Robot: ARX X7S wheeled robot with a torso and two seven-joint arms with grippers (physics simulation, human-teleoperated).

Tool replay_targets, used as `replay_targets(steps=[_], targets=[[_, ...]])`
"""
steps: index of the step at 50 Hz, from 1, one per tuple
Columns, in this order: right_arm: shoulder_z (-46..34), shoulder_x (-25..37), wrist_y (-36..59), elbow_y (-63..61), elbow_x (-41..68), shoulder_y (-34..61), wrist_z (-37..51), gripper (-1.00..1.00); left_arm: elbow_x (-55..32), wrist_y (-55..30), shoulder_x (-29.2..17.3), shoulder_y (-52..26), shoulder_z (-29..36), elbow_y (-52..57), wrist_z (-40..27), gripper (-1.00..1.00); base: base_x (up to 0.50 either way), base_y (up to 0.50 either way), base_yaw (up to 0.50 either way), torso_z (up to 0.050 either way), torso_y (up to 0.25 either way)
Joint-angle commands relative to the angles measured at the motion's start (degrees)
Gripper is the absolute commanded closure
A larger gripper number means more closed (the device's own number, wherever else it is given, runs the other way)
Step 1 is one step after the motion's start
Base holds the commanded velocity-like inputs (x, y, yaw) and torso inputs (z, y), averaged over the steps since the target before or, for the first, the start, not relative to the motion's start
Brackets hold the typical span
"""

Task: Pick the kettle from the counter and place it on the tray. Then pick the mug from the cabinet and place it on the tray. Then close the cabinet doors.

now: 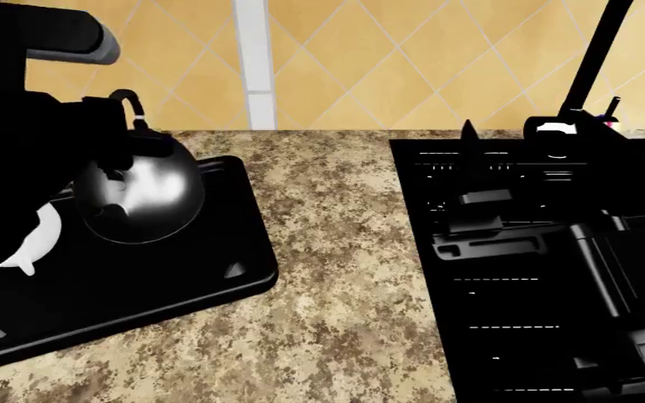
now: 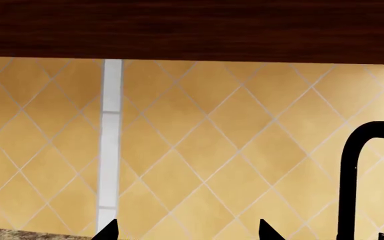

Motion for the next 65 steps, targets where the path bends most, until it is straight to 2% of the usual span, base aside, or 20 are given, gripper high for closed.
replay_targets(steps=[1, 10, 11, 28, 34, 39, 45, 49, 56, 58, 62, 65], targets=[[-0.6, -0.4, 0.0, 0.0, -1.7, -0.4, -1.1, -1.00, 1.2, 2.2, -1.9, 4.7, -1.0, 1.2, 1.0, 1.00, 0.00, 0.00, 0.00, 0.000, 0.000], [-0.9, -0.5, 0.0, 0.0, -2.1, -0.6, -1.3, -1.00, 1.5, 3.0, -2.4, 6.5, -1.0, 1.3, 1.7, 1.00, 0.00, 0.00, 0.00, 0.000, 0.001], [-0.9, -0.5, 0.0, 0.0, -2.1, -0.6, -1.3, -1.00, 1.4, 2.9, -2.5, 6.4, -1.0, 1.3, 1.7, -1.00, 0.00, 0.00, 0.00, 0.000, 0.000], [-0.8, -0.7, -0.2, 0.0, -2.6, -0.9, -1.8, -1.00, 0.6, 3.4, -2.9, 6.3, -1.4, 1.1, 2.2, -1.00, 0.00, 0.00, 0.00, 0.000, 0.000], [-0.9, -0.8, -0.2, 0.0, -2.6, -0.8, -1.8, -1.00, -0.7, 6.1, -3.1, 3.4, -5.1, 3.3, 4.6, -1.00, 0.00, 0.00, 0.00, 0.000, 0.000], [-1.4, -0.7, -0.4, 0.0, -2.6, -0.7, -1.6, -1.00, -3.9, 7.0, -3.7, -0.9, -7.9, 4.2, 3.7, -1.00, 0.00, 0.00, 0.00, 0.000, 0.000], [-2.0, -0.4, -0.7, 0.0, -1.0, 0.3, 0.0, -1.00, -3.3, 9.7, -4.8, -3.9, -11.9, 8.7, 2.8, -1.00, 0.00, 0.00, 0.00, 0.000, 0.000], [-3.8, 1.6, -3.0, 0.5, 3.4, 1.9, 5.0, -1.00, 0.1, 14.5, -5.7, -2.0, -17.1, 17.9, 2.8, -1.00, 0.00, 0.00, 0.00, 0.000, 0.000], [-15.2, 11.3, -14.8, 0.6, 20.0, 13.2, 25.4, -1.00, -1.1, 21.7, -10.2, 8.1, -30.2, 34.7, -2.0, -1.00, 0.00, 0.00, 0.00, 0.000, 0.000], [-19.3, 13.8, -17.6, 0.1, 24.2, 18.3, 31.4, -1.00, -0.3, 23.3, -11.5, 12.4, -35.9, 39.2, -2.8, -1.00, 0.00, 0.00, 0.00, 0.000, 0.000], [-25.2, 20.3, -24.5, 0.0, 25.0, 26.4, 32.0, -1.00, -5.2, 25.2, -14.6, 18.5, -48.4, 44.8, -5.1, -1.00, 0.00, 0.00, 0.00, 0.000, 0.000], [-29.4, 24.4, -28.9, 0.0, 25.1, 32.5, 32.0, -1.00, -17.3, 14.9, -10.1, 11.1, -57.3, 44.9, -10.2, -1.00, 0.00, 0.00, 0.00, 0.000, 0.000]])
